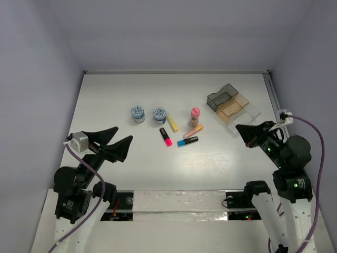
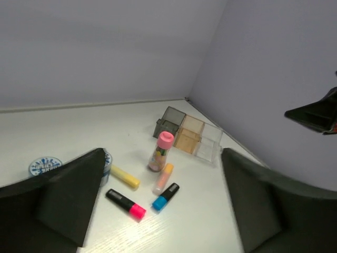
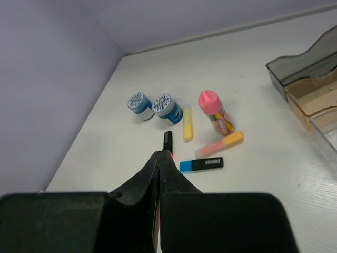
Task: Sort the stationery into containers
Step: Pick up the stationery from the center of the board.
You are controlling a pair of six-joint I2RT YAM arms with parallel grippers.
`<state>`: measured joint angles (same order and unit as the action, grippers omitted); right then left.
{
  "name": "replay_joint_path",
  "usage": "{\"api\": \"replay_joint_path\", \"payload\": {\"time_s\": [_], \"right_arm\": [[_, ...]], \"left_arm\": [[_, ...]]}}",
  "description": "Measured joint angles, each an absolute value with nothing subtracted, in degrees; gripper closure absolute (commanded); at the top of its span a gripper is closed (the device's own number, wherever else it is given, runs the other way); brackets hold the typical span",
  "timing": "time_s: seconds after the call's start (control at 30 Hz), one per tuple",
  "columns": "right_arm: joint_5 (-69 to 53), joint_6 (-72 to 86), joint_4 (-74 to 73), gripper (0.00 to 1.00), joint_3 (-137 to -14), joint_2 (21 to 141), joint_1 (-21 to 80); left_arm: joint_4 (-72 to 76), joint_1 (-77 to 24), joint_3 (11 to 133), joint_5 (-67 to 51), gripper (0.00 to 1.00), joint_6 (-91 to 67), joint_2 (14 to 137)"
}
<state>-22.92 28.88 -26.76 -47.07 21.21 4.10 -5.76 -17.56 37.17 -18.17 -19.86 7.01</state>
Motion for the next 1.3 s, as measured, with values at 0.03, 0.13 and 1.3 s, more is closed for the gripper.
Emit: {"api": "replay_joint_path", "payload": {"time_s": [0.03, 0.13, 1.3], "right_arm": [[-23.55, 28.88, -26.39, 1.0, -46.81, 22.0, 4.1], [-25.89, 28.93, -25.02, 1.0, -45.74, 25.91, 4.1], [6.31, 19.97, -15.53, 0.14, -53.74, 67.57, 33.47]], "left_arm": [[-5.96, -17.56, 37.04, -18.0, 0.71, -20.45, 7.01], [-6.0, -17.56, 36.67, -17.87, 0.91, -20.53, 7.05], [-8.8, -17.52, 35.99, -13.52, 0.51, -18.61, 18.61]]}}
